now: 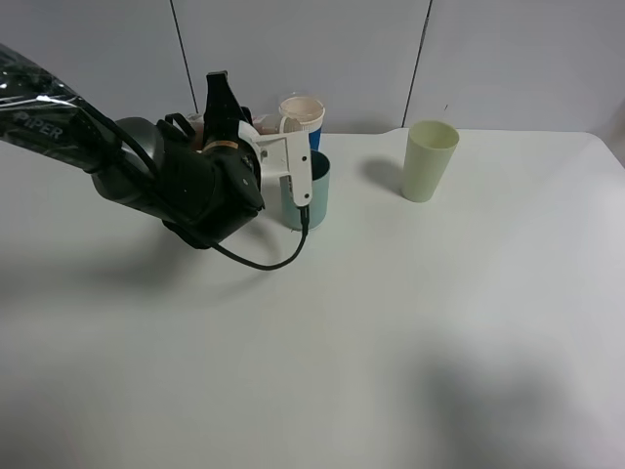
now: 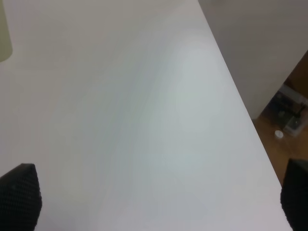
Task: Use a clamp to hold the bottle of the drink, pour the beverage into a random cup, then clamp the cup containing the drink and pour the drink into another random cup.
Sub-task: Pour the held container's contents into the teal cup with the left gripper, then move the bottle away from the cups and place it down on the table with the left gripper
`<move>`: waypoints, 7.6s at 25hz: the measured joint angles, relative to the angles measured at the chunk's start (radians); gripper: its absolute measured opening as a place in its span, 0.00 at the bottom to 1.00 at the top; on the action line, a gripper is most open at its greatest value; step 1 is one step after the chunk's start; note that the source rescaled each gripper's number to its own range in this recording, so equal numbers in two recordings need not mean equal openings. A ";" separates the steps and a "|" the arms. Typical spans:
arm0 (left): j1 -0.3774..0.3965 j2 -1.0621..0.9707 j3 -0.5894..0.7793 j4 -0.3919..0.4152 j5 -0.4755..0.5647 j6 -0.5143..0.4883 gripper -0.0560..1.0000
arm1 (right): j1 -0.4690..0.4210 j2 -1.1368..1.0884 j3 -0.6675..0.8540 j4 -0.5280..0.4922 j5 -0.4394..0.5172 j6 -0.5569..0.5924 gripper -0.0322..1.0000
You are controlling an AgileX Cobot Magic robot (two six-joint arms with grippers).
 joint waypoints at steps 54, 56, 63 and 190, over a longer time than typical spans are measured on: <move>0.000 0.000 0.000 0.058 -0.114 0.175 0.09 | 0.000 0.000 0.000 -0.001 0.000 0.001 1.00; 0.000 0.000 0.000 0.063 -0.118 0.175 0.09 | 0.000 0.000 0.000 -0.001 0.000 0.001 1.00; 0.000 0.000 0.000 0.075 -0.122 0.176 0.09 | 0.000 0.000 0.000 -0.002 0.000 0.001 1.00; 0.501 -0.461 0.255 1.406 0.571 -2.103 0.09 | 0.000 0.000 0.000 -0.002 0.000 0.001 1.00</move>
